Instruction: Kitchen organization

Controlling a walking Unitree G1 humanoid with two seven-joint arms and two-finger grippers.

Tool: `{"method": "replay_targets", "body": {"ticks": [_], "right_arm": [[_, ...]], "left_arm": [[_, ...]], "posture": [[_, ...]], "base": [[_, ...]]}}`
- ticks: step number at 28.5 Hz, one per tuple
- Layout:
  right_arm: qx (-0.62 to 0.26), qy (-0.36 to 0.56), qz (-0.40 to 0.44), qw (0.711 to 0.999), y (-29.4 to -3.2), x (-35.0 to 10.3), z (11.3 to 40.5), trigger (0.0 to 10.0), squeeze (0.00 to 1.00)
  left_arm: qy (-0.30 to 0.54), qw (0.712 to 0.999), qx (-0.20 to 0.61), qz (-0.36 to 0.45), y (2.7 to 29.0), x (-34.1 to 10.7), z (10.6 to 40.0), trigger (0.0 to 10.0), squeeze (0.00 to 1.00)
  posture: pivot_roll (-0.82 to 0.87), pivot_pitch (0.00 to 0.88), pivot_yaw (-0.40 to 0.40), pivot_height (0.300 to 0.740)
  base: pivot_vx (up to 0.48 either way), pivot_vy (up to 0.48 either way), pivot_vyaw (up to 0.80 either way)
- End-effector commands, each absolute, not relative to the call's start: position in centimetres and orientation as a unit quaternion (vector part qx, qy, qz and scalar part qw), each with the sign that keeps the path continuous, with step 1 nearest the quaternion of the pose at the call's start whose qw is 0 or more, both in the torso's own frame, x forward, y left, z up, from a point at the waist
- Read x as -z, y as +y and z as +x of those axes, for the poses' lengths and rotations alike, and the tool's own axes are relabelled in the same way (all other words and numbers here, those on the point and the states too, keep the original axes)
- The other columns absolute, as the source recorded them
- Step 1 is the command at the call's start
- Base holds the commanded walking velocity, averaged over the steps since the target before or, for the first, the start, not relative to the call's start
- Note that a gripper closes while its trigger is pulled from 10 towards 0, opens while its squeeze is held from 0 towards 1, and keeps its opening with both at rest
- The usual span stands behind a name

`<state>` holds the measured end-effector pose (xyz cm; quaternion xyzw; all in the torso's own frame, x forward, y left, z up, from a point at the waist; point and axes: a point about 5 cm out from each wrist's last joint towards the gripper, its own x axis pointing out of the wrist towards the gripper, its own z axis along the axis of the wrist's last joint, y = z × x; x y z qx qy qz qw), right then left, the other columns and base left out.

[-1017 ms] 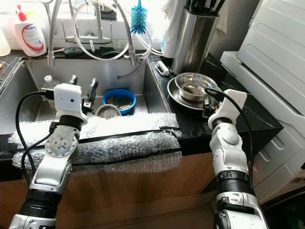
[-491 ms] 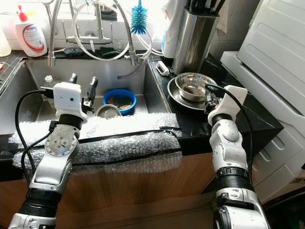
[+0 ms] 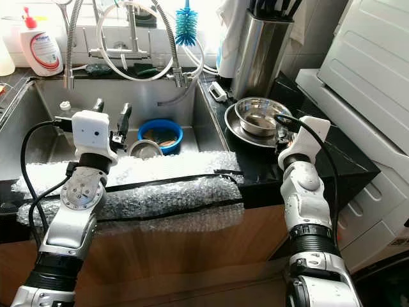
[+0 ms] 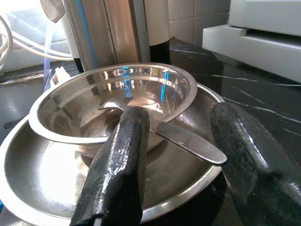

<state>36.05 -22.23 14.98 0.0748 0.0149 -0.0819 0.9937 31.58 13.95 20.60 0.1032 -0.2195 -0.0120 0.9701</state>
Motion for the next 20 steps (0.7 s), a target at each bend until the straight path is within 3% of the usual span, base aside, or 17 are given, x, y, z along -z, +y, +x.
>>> {"method": "replay_targets", "body": {"ticks": [1, 2, 3, 4, 5, 20], "right_arm": [[0.082, 0.018, 0.075, 0.994, -22.39, -15.21, 36.25, 9.6, 0.0], [0.082, 0.017, 0.076, 0.994, -22.35, -15.21, 36.26, 4.4, 0.0], [0.082, 0.016, 0.077, 0.994, -22.35, -15.22, 36.26, 4.4, 0.0], [0.081, 0.017, 0.075, 0.994, -22.33, -15.21, 36.27, 1.0, 0.0], [0.078, 0.018, 0.072, 0.994, -22.28, -15.18, 36.28, 0.0, 0.0], [0.067, 0.007, 0.089, 0.994, -21.87, -15.51, 36.39, 0.0, 0.0]], "left_arm": [[-0.227, 0.967, 0.021, 0.115, 13.49, -21.08, 31.82, 10.0, 0.0], [-0.228, 0.967, 0.021, 0.115, 13.5, -21.1, 31.82, 10.0, 0.0], [-0.228, 0.967, 0.021, 0.115, 13.5, -21.11, 31.81, 10.0, 0.0], [-0.228, 0.967, 0.02, 0.115, 13.5, -21.14, 31.82, 10.0, 0.0], [-0.229, 0.967, 0.02, 0.115, 13.49, -21.16, 31.83, 10.0, 0.0], [-0.226, 0.967, 0.022, 0.118, 13.47, -21.11, 31.9, 10.0, 0.0]], "posture": [[0.02, 0.0, -0.093, 0.74], [0.02, 0.0, -0.092, 0.74], [0.02, 0.0, -0.092, 0.74], [0.03, 0.0, -0.092, 0.74], [0.03, 0.0, -0.092, 0.74], [0.03, 0.0, -0.093, 0.74]], "base": [[0.0, 0.0, 0.0], [0.0, 0.0, 0.0], [0.0, 0.0, 0.0], [0.0, 0.0, 0.0], [0.0, 0.0, 0.0], [0.0, 0.0, 0.0]]}}
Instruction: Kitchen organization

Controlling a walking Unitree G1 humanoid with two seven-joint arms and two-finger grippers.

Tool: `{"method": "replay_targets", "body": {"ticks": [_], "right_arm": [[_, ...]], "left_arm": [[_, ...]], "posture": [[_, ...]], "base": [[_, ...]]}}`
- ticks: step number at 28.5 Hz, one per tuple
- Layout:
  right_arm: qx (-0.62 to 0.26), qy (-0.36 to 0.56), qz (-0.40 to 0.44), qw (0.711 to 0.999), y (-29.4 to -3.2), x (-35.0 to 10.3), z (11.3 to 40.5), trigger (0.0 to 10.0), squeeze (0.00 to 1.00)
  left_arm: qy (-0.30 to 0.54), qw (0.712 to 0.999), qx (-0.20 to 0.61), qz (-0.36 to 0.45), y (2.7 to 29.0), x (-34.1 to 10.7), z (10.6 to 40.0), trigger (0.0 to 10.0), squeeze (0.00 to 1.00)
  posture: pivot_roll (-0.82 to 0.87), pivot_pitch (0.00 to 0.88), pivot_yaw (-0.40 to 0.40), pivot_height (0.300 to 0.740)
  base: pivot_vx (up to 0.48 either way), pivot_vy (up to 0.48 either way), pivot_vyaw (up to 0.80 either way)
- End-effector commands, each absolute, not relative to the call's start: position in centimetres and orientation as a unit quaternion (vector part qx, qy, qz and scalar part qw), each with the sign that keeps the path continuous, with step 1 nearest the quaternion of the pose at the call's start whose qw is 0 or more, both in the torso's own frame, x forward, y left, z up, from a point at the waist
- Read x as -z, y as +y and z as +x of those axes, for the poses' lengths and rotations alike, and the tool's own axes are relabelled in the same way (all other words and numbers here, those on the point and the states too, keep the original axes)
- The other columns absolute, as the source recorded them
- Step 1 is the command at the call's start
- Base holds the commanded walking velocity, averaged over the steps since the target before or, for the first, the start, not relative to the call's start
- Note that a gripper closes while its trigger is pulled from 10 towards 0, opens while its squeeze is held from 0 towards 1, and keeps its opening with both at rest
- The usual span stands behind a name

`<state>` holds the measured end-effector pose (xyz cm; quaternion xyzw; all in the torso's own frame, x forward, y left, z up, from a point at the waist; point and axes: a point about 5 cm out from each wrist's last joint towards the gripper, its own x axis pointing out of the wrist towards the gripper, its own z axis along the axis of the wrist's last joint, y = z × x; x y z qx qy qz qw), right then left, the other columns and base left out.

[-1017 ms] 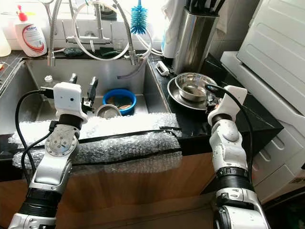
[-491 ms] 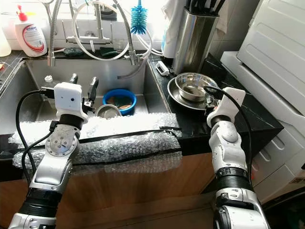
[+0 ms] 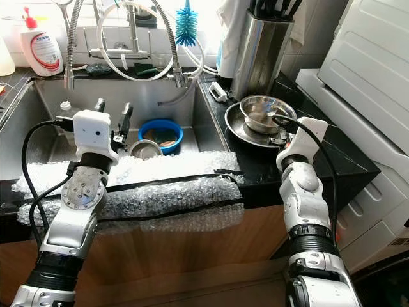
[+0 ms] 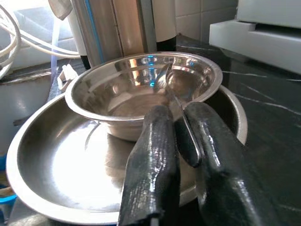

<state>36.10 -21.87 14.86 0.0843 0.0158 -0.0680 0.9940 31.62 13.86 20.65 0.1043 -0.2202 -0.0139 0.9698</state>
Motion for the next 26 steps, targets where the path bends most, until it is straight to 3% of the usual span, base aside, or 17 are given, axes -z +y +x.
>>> {"method": "replay_targets", "body": {"ticks": [1, 19, 20, 21, 22, 23, 26], "right_arm": [[0.065, 0.003, 0.093, 0.994, -21.8, -15.6, 36.4, 0.0, 0.0], [0.005, -0.126, 0.146, 0.981, -19.9, -19.6, 36.4, 0.0, 0.0], [-0.008, -0.139, 0.152, 0.979, -19.5, -20.0, 36.2, 1.5, 0.0], [-0.017, -0.146, 0.155, 0.977, -19.2, -20.2, 36.2, 1.5, 0.0], [-0.032, -0.158, 0.153, 0.975, -18.8, -20.6, 36.0, 5.3, 0.0], [-0.054, -0.174, 0.147, 0.972, -18.2, -21.0, 35.7, 10.0, 0.0], [-0.106, -0.199, 0.171, 0.959, -16.5, -21.5, 35.0, 10.0, 0.0]], "left_arm": [[-0.226, 0.967, 0.022, 0.118, 13.5, -21.1, 31.9, 10.0, 0.0], [-0.245, 0.963, 0.011, 0.115, 13.7, -21.9, 32.0, 10.0, 0.0], [-0.242, 0.964, 0.011, 0.107, 13.7, -21.9, 32.0, 10.0, 0.0], [-0.241, 0.965, 0.011, 0.102, 13.7, -21.9, 32.0, 10.0, 0.0], [-0.238, 0.967, 0.011, 0.092, 13.8, -21.8, 32.0, 10.0, 0.0], [-0.236, 0.968, 0.012, 0.087, 13.7, -21.8, 32.0, 10.0, 0.0], [-0.23, 0.971, 0.018, 0.068, 13.7, -21.7, 32.0, 10.0, 0.0]], "posture": [[0.03, 0.0, -0.093, 0.74], [0.02, 0.0, -0.087, 0.74], [0.02, 0.0, -0.087, 0.74], [0.02, 0.0, -0.087, 0.74], [0.02, 0.0, -0.086, 0.74], [0.02, 0.0, -0.086, 0.74], [0.02, 0.0, -0.087, 0.74]], "base": [[0.0, 0.0, 0.0], [0.0, 0.0, 0.0], [0.0, 0.0, 0.0], [0.0, 0.0, 0.0], [0.0, 0.0, 0.0], [0.0, 0.0, 0.0], [0.0, 0.0, 0.0]]}}
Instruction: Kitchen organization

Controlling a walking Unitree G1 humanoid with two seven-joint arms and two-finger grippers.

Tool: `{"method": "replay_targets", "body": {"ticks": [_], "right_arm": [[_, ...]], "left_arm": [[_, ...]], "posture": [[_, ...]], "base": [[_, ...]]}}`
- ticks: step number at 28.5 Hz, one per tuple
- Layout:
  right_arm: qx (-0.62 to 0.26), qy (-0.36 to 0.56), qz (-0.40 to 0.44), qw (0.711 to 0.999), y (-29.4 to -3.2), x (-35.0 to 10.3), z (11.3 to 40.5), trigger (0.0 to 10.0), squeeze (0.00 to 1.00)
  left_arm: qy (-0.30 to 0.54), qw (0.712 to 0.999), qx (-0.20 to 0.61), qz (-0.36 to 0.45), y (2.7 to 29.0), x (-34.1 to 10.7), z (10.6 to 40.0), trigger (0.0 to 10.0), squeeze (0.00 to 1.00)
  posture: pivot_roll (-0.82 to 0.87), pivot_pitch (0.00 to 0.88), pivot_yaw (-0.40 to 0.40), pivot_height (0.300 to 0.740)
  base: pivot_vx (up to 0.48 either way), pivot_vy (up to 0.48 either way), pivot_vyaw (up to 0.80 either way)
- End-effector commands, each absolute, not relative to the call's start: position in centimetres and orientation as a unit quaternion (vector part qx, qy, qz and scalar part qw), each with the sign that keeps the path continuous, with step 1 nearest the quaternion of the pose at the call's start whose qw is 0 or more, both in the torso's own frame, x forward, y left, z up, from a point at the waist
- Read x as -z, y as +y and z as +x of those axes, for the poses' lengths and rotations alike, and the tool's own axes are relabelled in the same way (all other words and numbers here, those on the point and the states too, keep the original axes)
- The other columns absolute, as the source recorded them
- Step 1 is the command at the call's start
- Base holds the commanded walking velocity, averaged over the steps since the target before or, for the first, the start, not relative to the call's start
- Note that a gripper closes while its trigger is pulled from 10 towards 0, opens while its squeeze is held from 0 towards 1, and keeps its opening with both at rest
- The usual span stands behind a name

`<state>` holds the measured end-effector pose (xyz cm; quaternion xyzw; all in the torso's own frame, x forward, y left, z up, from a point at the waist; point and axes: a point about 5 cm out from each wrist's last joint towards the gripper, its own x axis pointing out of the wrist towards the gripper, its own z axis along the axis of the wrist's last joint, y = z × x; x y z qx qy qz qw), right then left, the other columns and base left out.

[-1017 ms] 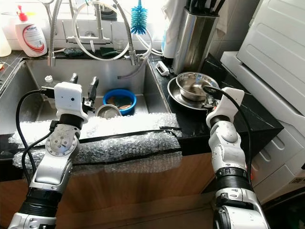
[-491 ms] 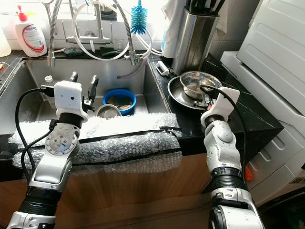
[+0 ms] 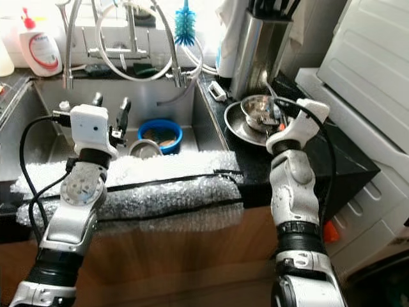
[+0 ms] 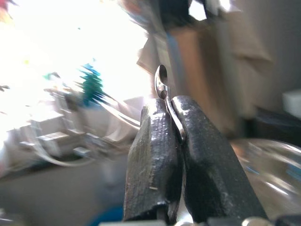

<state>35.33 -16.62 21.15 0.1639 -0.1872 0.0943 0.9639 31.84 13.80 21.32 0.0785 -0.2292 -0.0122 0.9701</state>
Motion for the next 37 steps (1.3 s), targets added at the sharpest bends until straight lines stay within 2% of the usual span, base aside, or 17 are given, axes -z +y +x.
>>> {"method": "replay_targets", "body": {"ticks": [1, 3, 4, 5, 8, 12, 14, 15, 21, 22, 28, 29, 37], "right_arm": [[-0.113, -0.202, 0.179, 0.956, -16.2, -21.5, 34.9, 10.0, 0.0], [-0.132, -0.201, 0.211, 0.948, -15.6, -21.4, 34.6, 10.0, 0.0], [-0.152, -0.194, 0.252, 0.936, -15.0, -21.1, 34.4, 10.0, 0.0], [-0.152, -0.194, 0.252, 0.936, -15.0, -21.1, 34.4, 10.0, 0.0], [-0.196, -0.177, 0.312, 0.913, -13.4, -20.3, 33.6, 10.0, 0.0], [-0.233, -0.151, 0.415, 0.866, -11.7, -19.0, 32.3, 10.0, 0.0], [-0.239, -0.147, 0.432, 0.857, -11.5, -18.9, 32.0, 10.0, 0.0], [-0.257, -0.138, 0.463, 0.837, -11.0, -18.4, 31.4, 10.0, 0.0], [-0.284, -0.118, 0.507, 0.805, -10.4, -17.7, 30.4, 10.0, 0.0], [-0.291, -0.114, 0.522, 0.793, -10.3, -17.6, 30.1, 10.0, 0.0], [-0.304, -0.101, 0.527, 0.787, -10.2, -17.3, 29.8, 10.0, 0.0], [-0.337, -0.09, 0.527, 0.775, -9.7, -17.2, 29.2, 10.0, 0.0], [-0.368, -0.075, 0.517, 0.769, -8.9, -17.2, 28.6, 10.0, 0.0]], "left_arm": [[-0.227, 0.972, 0.018, 0.054, 13.7, -21.7, 32.0, 10.0, 0.0], [-0.222, 0.975, 0.018, 0.013, 13.9, -21.7, 32.0, 10.0, 0.0], [-0.212, 0.976, 0.021, -0.033, 14.1, -21.7, 32.1, 10.0, 0.0], [-0.212, 0.976, 0.021, -0.033, 14.1, -21.7, 32.1, 10.0, 0.0], [-0.205, 0.972, 0.034, -0.107, 14.2, -21.9, 32.0, 10.0, 0.0], [-0.179, 0.954, 0.092, -0.222, 13.8, -21.8, 31.7, 10.0, 0.0], [-0.173, 0.95, 0.106, -0.238, 13.6, -21.7, 31.6, 10.0, 0.0], [-0.162, 0.94, 0.136, -0.267, 13.3, -21.6, 31.4, 10.0, 0.0], [-0.154, 0.929, 0.178, -0.284, 12.5, -21.6, 30.9, 10.0, 0.0], [-0.151, 0.918, 0.209, -0.301, 12.0, -21.8, 30.6, 10.0, 0.0], [-0.139, 0.907, 0.248, -0.311, 11.3, -21.9, 30.1, 10.0, 0.0], [-0.131, 0.903, 0.268, -0.308, 10.8, -21.8, 29.8, 10.0, 0.0], [-0.113, 0.901, 0.277, -0.315, 10.5, -21.4, 29.7, 10.0, 0.0]], "posture": [[0.02, 0.0, -0.088, 0.74], [0.02, 0.0, -0.089, 0.74], [0.02, 0.0, -0.089, 0.74], [0.02, 0.0, -0.089, 0.74], [0.02, 0.0, -0.09, 0.74], [0.03, 0.0, -0.092, 0.74], [0.03, 0.0, -0.092, 0.74], [0.03, 0.0, -0.091, 0.74], [0.02, 0.0, -0.094, 0.74], [0.02, 0.0, -0.097, 0.74], [0.02, 0.0, -0.096, 0.74], [0.02, 0.0, -0.099, 0.74], [0.02, 0.0, -0.101, 0.74]], "base": [[0.0, 0.0, 0.0], [0.0, 0.0, 0.0], [0.0, 0.0, 0.0], [0.0, 0.0, 0.0], [0.0, 0.0, 0.0], [0.0, 0.0, 0.0], [0.0, 0.0, 0.0], [0.0, 0.0, 0.0], [0.0, 0.0, 0.0], [0.0, 0.0, 0.0], [0.0, 0.0, 0.0], [0.0, 0.0, 0.0], [0.0, 0.0, 0.0]]}}
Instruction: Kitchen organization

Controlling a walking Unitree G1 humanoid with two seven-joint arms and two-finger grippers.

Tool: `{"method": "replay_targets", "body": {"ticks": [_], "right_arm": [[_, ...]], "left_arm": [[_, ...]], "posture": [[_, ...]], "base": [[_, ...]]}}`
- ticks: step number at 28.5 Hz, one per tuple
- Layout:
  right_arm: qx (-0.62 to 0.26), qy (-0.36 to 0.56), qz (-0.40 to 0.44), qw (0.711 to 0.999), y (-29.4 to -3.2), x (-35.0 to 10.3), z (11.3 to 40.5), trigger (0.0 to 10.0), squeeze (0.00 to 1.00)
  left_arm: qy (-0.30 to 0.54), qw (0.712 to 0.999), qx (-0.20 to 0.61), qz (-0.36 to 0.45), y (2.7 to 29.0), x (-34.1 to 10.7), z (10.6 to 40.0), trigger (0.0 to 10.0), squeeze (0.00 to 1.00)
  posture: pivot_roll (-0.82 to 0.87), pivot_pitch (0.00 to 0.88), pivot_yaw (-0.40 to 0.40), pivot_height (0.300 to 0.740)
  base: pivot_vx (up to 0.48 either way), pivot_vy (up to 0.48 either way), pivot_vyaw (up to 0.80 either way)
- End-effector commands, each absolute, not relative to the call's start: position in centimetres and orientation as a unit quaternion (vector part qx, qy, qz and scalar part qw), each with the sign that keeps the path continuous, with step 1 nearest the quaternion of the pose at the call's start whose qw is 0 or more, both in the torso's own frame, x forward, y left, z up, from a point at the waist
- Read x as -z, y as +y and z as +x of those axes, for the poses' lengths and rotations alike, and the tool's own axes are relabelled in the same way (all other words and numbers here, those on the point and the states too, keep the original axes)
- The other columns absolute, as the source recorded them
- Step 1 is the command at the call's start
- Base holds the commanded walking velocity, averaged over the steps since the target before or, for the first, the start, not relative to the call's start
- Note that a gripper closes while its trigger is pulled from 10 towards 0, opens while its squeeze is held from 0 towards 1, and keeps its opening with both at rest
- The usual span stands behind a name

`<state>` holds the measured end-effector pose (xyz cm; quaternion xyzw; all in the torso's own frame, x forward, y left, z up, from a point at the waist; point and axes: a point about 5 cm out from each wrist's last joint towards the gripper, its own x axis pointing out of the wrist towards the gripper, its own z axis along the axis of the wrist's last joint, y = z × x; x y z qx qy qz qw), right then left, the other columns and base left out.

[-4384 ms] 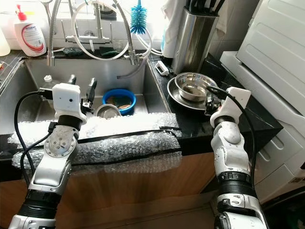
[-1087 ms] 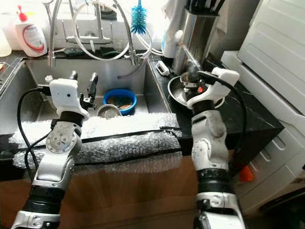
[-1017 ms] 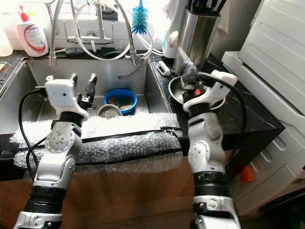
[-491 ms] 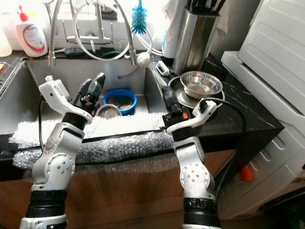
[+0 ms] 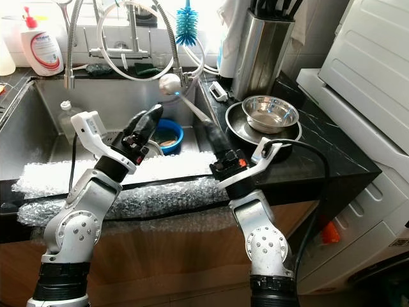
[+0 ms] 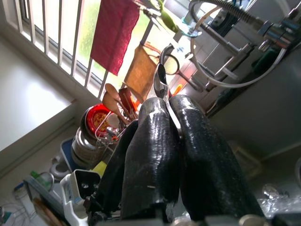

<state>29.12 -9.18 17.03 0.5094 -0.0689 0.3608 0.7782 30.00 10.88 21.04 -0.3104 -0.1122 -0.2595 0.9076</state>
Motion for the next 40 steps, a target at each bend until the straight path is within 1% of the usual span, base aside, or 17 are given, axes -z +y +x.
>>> {"method": "replay_targets", "body": {"ticks": [1, 6, 13, 20, 28, 36, 40], "right_arm": [[-0.375, -0.073, 0.517, 0.767, -8.7, -17.2, 28.4, 10.0, 0.0], [-0.399, -0.063, 0.513, 0.758, -8.2, -17.1, 27.9, 10.0, 0.0], [-0.412, -0.045, 0.5, 0.761, -7.7, -16.5, 27.6, 10.0, 0.0], [-0.414, -0.04, 0.493, 0.765, -7.6, -16.3, 27.5, 10.0, 0.0], [-0.402, -0.048, 0.501, 0.765, -8.0, -16.4, 27.8, 10.0, 0.0], [-0.429, -0.028, 0.489, 0.759, -7.3, -16.1, 27.3, 10.0, 0.0], [-0.439, -0.018, 0.478, 0.761, -7.0, -15.8, 26.9, 10.0, 0.0]], "left_arm": [[-0.107, 0.903, 0.279, -0.31, 10.3, -21.2, 29.7, 10.0, 0.0], [-0.1, 0.901, 0.28, -0.315, 10.1, -21.0, 29.6, 10.0, 0.0], [-0.099, 0.898, 0.283, -0.323, 9.8, -21.0, 29.6, 10.0, 0.0], [-0.114, 0.884, 0.293, -0.345, 9.7, -21.6, 29.4, 10.0, 0.0], [-0.113, 0.886, 0.291, -0.343, 9.7, -21.5, 29.3, 10.0, 0.0], [-0.117, 0.883, 0.293, -0.347, 9.6, -21.7, 29.4, 10.0, 0.0], [-0.121, 0.881, 0.293, -0.352, 9.7, -21.9, 29.4, 10.0, 0.0]], "posture": [[0.02, 0.0, -0.1, 0.74], [0.02, 0.0, -0.102, 0.74], [0.02, 0.006, -0.102, 0.74], [0.02, 0.008, -0.108, 0.74], [0.02, 0.005, -0.11, 0.74], [0.02, 0.005, -0.113, 0.74], [0.02, 0.005, -0.115, 0.74]], "base": [[0.0, 0.0, 0.0], [0.0, 0.0, 0.0], [0.0, 0.0, 0.0], [0.0, 0.0, 0.0], [0.0, 0.0, 0.0], [0.0, 0.0, 0.0], [0.0, 0.0, 0.0]]}}
